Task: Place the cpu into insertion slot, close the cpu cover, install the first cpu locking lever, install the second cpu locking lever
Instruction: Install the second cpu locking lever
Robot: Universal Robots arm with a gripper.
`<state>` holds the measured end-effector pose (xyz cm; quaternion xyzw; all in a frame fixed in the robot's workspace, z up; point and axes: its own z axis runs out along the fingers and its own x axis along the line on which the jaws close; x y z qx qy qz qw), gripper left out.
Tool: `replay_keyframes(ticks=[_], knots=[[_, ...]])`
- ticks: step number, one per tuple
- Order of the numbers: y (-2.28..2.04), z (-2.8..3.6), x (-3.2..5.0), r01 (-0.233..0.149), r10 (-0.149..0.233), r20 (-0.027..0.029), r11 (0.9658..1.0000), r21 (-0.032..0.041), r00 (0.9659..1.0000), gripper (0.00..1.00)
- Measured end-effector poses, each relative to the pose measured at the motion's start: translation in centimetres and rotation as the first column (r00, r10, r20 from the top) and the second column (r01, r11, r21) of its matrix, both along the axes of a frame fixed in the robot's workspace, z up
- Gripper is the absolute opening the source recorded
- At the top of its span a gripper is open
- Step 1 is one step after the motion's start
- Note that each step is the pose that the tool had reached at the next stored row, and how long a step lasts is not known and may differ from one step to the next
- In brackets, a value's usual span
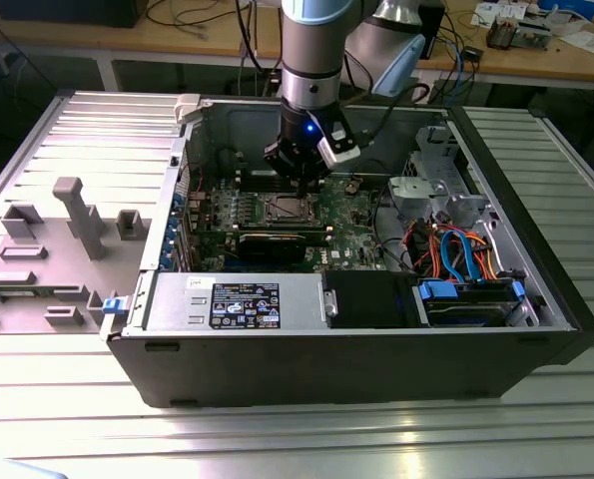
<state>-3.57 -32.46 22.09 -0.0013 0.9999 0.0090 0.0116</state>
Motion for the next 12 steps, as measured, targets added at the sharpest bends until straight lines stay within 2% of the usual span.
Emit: replay_keyframes(ticks=[5,8,12], knots=[[-0.05,0.65,0.00,0.000,0.000,0.0001,1.0000,0.0002,1.0000,0.11],[-0.09,0.65,0.00,0.000,0.000,0.0000,1.0000,-0.0003,1.0000,0.11],[-0.36,0.65,0.00,0.000,0.000,0.0000,1.0000,-0.0017,1.0000,0.11]])
